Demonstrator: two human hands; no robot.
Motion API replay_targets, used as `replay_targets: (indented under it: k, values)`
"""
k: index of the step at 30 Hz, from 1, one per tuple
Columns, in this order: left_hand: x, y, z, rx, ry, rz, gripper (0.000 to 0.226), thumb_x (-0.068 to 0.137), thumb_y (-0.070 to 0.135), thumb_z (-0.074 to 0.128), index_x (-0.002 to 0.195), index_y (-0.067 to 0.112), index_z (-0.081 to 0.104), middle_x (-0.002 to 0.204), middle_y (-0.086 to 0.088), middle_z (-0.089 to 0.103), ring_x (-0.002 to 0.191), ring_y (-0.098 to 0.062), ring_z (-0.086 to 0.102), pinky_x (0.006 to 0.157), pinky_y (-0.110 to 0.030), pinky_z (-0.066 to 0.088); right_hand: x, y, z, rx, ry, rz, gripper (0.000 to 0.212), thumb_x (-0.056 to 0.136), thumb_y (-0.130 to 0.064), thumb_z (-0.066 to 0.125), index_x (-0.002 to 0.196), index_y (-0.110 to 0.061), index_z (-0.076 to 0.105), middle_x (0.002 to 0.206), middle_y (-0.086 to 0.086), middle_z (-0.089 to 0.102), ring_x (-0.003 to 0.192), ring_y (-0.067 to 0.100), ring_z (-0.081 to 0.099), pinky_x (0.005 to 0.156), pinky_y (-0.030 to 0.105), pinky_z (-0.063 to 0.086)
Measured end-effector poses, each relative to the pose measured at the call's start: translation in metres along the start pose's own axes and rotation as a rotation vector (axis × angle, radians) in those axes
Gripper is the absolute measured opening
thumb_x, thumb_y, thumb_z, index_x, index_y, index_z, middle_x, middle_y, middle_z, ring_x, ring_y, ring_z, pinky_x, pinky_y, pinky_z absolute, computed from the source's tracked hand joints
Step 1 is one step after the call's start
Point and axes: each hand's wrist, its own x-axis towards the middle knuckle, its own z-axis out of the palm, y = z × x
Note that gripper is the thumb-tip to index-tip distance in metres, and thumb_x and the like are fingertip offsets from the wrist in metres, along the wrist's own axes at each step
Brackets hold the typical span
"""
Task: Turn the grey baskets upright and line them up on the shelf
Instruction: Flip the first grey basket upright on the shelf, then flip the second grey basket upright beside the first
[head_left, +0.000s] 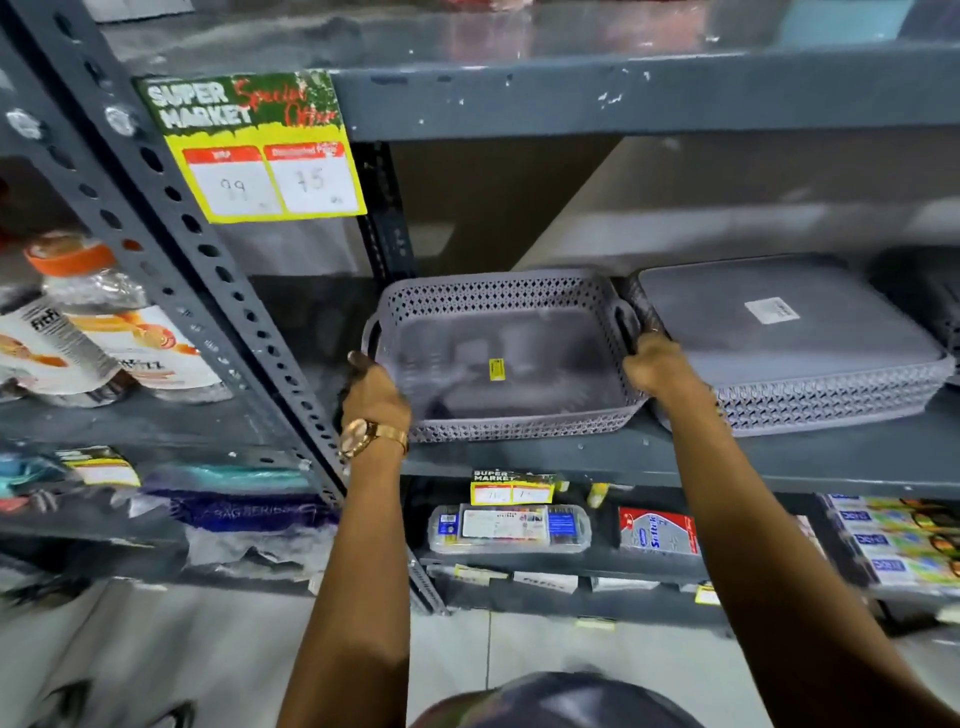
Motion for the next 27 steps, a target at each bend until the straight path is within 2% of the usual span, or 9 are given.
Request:
replay_targets:
  k: [3, 6, 8, 10, 12, 14, 17, 21, 27]
  values:
    - [0.003, 0.015, 0.008, 0.134, 0.112, 0.05, 0.091, 0.081, 0.011, 0.068, 0.149, -0.003, 0.009, 0.147, -0.034, 0.031, 0.136, -0.048, 0.031, 0.112, -0.054, 0.03, -0.001, 0.002, -0.01, 0.072, -0.03, -0.003, 0.039, 0.091, -0.01, 0.047, 0.127, 0.002, 0.05, 0.132, 0.027, 0.052, 0.117, 0.042, 0.054, 0.099, 0.041, 0.045]
    - [-0.003, 0.055, 0.015, 0.166, 0.179, 0.183, 0.086, 0.081, 0.014, 0.065, 0.149, -0.001, 0.014, 0.153, -0.032, 0.021, 0.145, -0.045, 0.015, 0.12, -0.051, 0.014, 0.002, 0.01, -0.031, 0.2, -0.022, -0.055, 0.027, 0.089, -0.022, 0.057, 0.106, 0.0, 0.061, 0.12, 0.025, 0.062, 0.109, 0.039, 0.061, 0.096, 0.042, 0.05]
    - [-0.012, 0.087, 0.025, 0.07, 0.149, 0.299, 0.074, 0.081, 0.009, 0.056, 0.148, 0.002, 0.024, 0.149, -0.029, 0.031, 0.141, -0.044, 0.024, 0.118, -0.049, 0.02, 0.005, 0.019, -0.046, 0.422, -0.084, -0.062, 0.025, 0.09, -0.02, 0.06, 0.098, 0.004, 0.062, 0.097, 0.023, 0.066, 0.092, 0.037, 0.066, 0.087, 0.044, 0.056]
    - [-0.023, 0.128, 0.043, -0.04, 0.145, 0.435, 0.062, 0.081, 0.009, 0.047, 0.142, 0.003, 0.039, 0.136, -0.028, 0.048, 0.127, -0.044, 0.041, 0.108, -0.048, 0.034, 0.009, 0.033, -0.074, 0.632, -0.138, -0.064, 0.012, 0.091, -0.013, 0.059, 0.093, -0.001, 0.06, 0.077, 0.015, 0.059, 0.069, 0.026, 0.061, 0.065, 0.034, 0.06]
    - [-0.04, 0.164, 0.059, -0.127, 0.138, 0.554, 0.049, 0.082, 0.009, 0.045, 0.13, 0.002, 0.054, 0.123, -0.026, 0.06, 0.115, -0.043, 0.052, 0.099, -0.045, 0.04, 0.017, 0.051, -0.099, 0.669, -0.052, -0.101, 0.011, 0.09, -0.009, 0.06, 0.079, -0.01, 0.059, 0.076, 0.015, 0.058, 0.061, 0.021, 0.054, 0.05, 0.028, 0.055]
    - [-0.064, 0.203, 0.075, -0.193, 0.046, 0.582, 0.035, 0.086, 0.006, 0.051, 0.119, 0.003, 0.062, 0.117, -0.024, 0.064, 0.111, -0.04, 0.055, 0.095, -0.042, 0.042, 0.036, 0.079, -0.127, 0.539, 0.117, -0.144, 0.012, 0.087, -0.013, 0.062, 0.075, -0.014, 0.064, 0.087, 0.018, 0.063, 0.075, 0.026, 0.06, 0.066, 0.033, 0.056]
    - [-0.1, 0.251, 0.112, -0.167, -0.098, 0.542, 0.026, 0.091, 0.017, 0.053, 0.108, 0.001, 0.065, 0.115, -0.023, 0.065, 0.11, -0.039, 0.057, 0.091, -0.042, 0.047, 0.064, 0.13, -0.171, 0.317, 0.284, -0.145, 0.022, 0.085, -0.016, 0.062, 0.091, 0.004, 0.069, 0.1, 0.022, 0.069, 0.099, 0.028, 0.064, 0.081, 0.035, 0.051]
    - [-0.111, 0.273, 0.157, 0.052, 0.074, 0.468, 0.045, 0.085, 0.024, 0.056, 0.12, -0.003, 0.056, 0.143, -0.027, 0.044, 0.121, -0.044, 0.05, 0.098, -0.046, 0.043, 0.097, 0.189, -0.196, 0.215, 0.184, -0.081, 0.048, 0.08, -0.033, 0.066, 0.119, -0.006, 0.064, 0.126, 0.014, 0.064, 0.115, 0.036, 0.059, 0.094, 0.045, 0.049]
    - [-0.103, 0.283, 0.18, 0.007, 0.046, 0.233, 0.053, 0.089, 0.039, 0.05, 0.124, -0.001, 0.05, 0.129, -0.031, 0.053, 0.115, -0.047, 0.053, 0.095, -0.049, 0.048, 0.114, 0.224, -0.204, 0.335, -0.027, -0.026, 0.062, 0.08, -0.026, 0.074, 0.127, 0.006, 0.05, 0.129, 0.016, 0.057, 0.117, 0.036, 0.055, 0.094, 0.041, 0.045]
